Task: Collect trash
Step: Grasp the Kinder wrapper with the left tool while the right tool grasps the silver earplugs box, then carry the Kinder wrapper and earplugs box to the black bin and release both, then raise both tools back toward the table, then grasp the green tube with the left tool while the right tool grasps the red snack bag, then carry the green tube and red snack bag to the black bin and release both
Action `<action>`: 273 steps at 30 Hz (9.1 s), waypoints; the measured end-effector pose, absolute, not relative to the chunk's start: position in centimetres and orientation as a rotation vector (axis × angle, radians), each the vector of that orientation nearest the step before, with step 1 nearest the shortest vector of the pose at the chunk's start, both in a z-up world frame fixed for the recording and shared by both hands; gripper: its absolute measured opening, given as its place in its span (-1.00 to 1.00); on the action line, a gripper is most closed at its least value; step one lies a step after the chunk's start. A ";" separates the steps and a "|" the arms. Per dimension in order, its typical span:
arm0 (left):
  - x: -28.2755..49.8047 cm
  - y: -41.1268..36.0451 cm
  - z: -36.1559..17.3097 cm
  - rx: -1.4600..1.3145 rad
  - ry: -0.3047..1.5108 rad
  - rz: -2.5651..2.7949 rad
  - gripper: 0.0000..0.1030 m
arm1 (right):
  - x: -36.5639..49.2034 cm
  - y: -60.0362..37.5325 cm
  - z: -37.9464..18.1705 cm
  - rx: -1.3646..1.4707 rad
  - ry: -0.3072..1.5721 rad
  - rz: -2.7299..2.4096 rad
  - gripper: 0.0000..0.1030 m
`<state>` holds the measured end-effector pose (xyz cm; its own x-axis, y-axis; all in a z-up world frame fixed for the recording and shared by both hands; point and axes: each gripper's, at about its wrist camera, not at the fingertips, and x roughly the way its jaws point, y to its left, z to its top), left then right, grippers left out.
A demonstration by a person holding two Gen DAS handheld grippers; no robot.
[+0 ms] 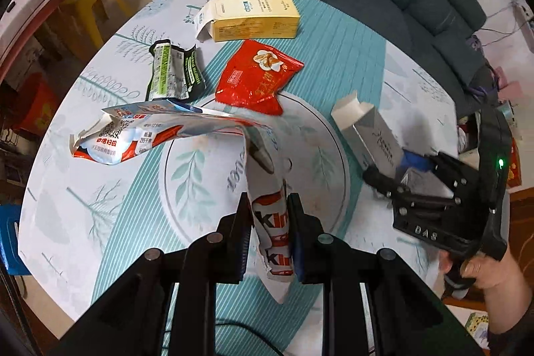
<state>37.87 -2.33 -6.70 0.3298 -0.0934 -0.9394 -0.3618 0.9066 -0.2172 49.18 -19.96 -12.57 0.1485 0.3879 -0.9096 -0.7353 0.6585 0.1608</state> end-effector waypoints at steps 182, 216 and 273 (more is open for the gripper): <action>49.5 11.6 -13.4 -0.380 1.330 0.380 0.98 | 49.1 -11.9 -12.1 0.138 1.177 0.540 0.39; 43.3 12.0 -11.4 -0.339 1.282 0.347 -0.84 | 50.1 -2.4 -14.9 -0.260 1.123 0.403 0.43; -1.3 4.2 -16.4 -0.279 1.352 -0.220 -0.81 | 0.0 -13.5 -17.6 0.154 1.360 0.206 -0.75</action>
